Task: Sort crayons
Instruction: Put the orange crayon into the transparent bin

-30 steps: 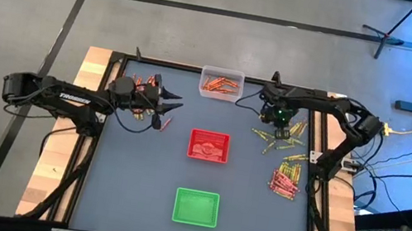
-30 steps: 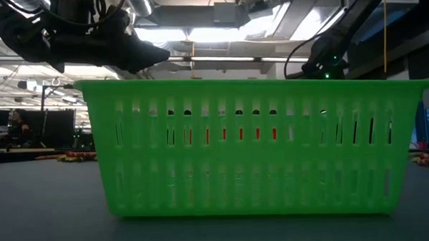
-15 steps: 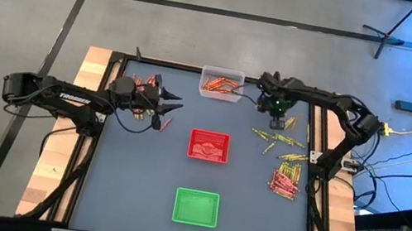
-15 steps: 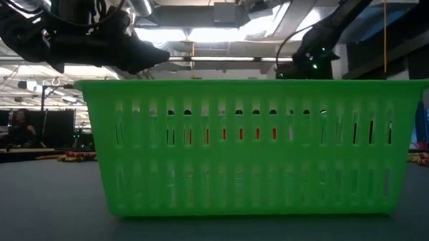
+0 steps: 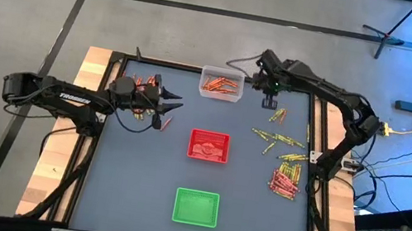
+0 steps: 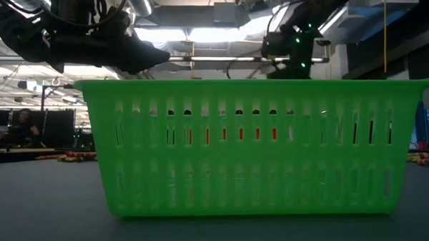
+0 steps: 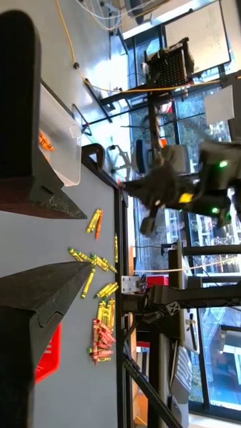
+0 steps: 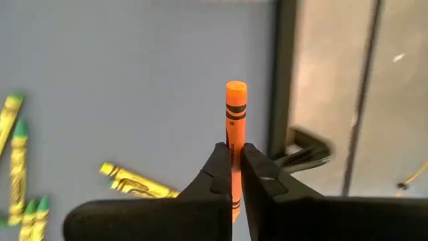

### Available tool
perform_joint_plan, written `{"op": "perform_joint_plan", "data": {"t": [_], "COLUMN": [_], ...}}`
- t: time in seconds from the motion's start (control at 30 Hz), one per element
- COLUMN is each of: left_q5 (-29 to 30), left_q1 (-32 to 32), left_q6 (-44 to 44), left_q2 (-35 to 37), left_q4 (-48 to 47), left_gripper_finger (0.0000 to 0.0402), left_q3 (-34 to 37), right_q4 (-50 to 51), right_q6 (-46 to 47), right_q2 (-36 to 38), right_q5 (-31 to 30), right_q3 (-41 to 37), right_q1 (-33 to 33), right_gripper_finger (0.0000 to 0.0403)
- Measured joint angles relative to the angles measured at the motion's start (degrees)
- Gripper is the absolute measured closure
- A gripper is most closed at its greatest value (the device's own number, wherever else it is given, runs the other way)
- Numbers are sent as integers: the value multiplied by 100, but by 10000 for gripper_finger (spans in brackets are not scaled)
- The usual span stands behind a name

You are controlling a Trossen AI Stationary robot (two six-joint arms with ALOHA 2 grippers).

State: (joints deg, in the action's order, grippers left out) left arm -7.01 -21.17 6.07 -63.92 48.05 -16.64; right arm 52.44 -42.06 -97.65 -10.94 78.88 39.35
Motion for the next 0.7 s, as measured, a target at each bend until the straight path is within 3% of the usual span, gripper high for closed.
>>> {"op": "perform_joint_plan", "data": {"t": [0.2, 0.43, 0.7], "left_q5": [4, 9, 15], "left_q1": [-2, -2, 0], "left_q6": [-4, 2, 2], "left_q2": [0, 0, 0], "left_q4": [0, 68, 88], "left_gripper_finger": [303, 303, 303], "left_q3": [0, 0, 0], "right_q4": [-845, -2232, -3025], "right_q6": [236, 803, 1227], "right_q2": [7, -123, -784], "right_q5": [313, 1849, 2287], "right_q3": [361, 255, 248], "right_q1": [4, 0, 0], "right_gripper_finger": [394, 396, 395]}}
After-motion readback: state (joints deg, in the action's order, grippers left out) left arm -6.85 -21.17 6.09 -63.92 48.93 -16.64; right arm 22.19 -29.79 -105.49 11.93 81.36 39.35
